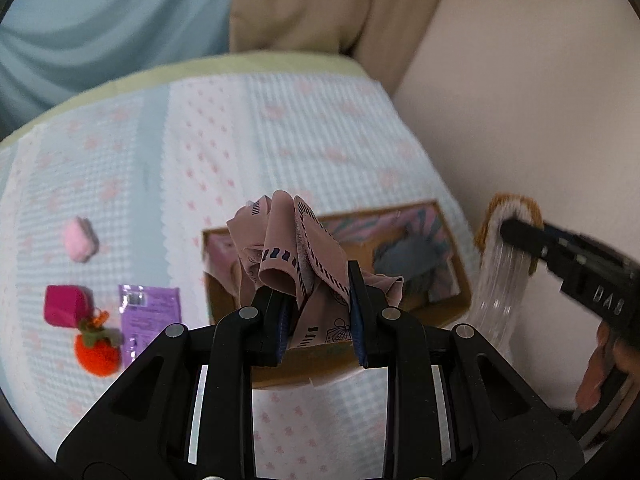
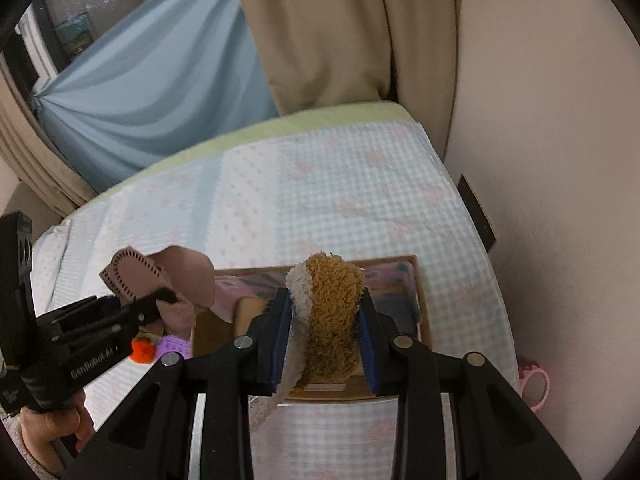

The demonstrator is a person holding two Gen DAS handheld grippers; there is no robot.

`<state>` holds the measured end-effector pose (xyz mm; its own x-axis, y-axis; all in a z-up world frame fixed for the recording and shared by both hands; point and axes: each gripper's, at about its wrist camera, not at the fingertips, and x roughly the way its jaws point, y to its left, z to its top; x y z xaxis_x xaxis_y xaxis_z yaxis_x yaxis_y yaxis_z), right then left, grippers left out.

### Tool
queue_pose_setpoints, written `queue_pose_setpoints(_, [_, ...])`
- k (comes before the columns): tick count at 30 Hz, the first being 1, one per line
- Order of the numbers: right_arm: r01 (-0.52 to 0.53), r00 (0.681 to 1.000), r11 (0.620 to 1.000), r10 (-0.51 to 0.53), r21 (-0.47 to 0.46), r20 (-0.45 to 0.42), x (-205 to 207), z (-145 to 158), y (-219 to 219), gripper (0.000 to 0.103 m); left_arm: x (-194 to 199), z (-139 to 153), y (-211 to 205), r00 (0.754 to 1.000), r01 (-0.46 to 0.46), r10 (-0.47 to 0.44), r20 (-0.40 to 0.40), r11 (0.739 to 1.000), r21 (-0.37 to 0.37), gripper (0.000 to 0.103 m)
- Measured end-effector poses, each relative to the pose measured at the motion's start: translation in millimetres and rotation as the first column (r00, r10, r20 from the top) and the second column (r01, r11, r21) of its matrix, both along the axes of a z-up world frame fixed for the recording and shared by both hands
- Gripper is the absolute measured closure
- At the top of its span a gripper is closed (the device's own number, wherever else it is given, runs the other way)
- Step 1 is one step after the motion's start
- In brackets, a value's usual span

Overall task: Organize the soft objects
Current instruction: 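Carry the beige glove and brown fuzzy piece over the box with both tools, then open both tools to release the glove and fuzzy piece into the box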

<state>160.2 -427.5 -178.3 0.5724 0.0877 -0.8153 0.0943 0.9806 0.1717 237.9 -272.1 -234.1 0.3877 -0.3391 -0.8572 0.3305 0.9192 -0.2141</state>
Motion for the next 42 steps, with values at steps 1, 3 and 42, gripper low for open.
queue_pose_setpoints(1, [0.005, 1.0, 1.0, -0.005, 0.001, -0.015, 4, -8, -3, 0.074, 4, -8, -1, 1.0, 0.009, -0.009, -0.012, 1.0, 0.011, 0.081])
queue_pose_setpoints(3, [0.013, 0.999, 1.0, -0.013, 0.005, -0.042, 13, -22, -7, 0.074, 12, -26, -4, 0.999, 0.025, -0.024, -0.041, 0.999, 0.026, 0.081])
queue_pose_setpoints(42, [-0.045, 0.947, 0.997, 0.06, 0.056, -0.315, 68, -143, 3, 0.0, 6, -76, 2, 0.982, 0.135, -0.113, -0.149, 0.981, 0.141, 0.0])
